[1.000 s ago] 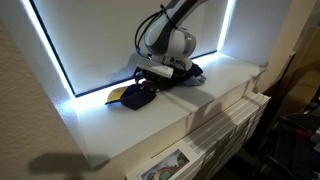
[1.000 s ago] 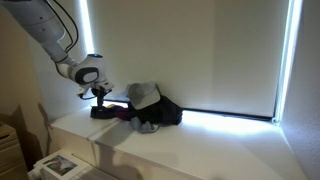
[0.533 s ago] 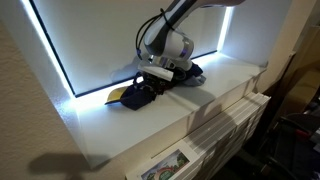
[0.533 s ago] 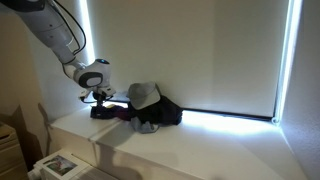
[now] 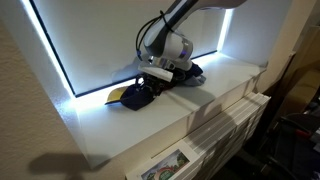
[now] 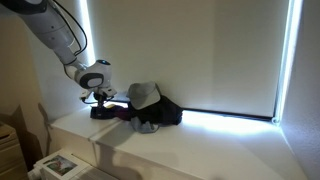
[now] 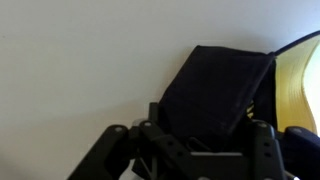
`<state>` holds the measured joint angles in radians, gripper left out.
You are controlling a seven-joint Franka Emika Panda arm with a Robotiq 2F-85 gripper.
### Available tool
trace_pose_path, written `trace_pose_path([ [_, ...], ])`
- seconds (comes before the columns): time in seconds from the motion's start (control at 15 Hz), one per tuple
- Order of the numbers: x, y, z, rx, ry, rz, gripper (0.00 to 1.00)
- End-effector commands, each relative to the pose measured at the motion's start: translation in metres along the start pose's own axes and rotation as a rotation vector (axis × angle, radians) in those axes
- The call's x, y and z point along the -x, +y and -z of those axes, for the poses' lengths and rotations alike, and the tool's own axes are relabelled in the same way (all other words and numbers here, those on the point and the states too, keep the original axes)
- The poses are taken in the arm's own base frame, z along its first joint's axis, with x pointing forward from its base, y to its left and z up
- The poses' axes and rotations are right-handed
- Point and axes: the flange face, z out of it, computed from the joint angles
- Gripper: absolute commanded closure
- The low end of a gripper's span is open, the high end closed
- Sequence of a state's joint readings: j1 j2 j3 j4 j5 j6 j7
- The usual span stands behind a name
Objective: Move the black cap to the right side
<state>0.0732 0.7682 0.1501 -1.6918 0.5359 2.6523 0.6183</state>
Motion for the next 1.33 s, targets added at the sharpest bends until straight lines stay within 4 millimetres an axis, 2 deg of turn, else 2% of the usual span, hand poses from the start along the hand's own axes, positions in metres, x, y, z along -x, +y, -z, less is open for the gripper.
trace_pose_path([
  [0.0, -0.003, 0.002, 0.005, 0.011, -0.003, -0.021, 0.62],
  [0.33, -0.007, 0.000, 0.012, 0.042, 0.010, -0.034, 0.96],
  [0.53, -0.007, -0.003, 0.017, 0.102, 0.015, -0.040, 1.00],
  [0.6, -0.004, -0.008, 0.027, 0.133, 0.030, -0.029, 0.99],
  [0.87, 0.027, -0.040, 0.099, 0.158, 0.222, 0.107, 0.99],
  [1.07, 0.064, -0.062, 0.158, 0.121, 0.332, 0.225, 0.99],
  [1.27, 0.103, -0.069, 0.216, 0.068, 0.425, 0.286, 0.99],
])
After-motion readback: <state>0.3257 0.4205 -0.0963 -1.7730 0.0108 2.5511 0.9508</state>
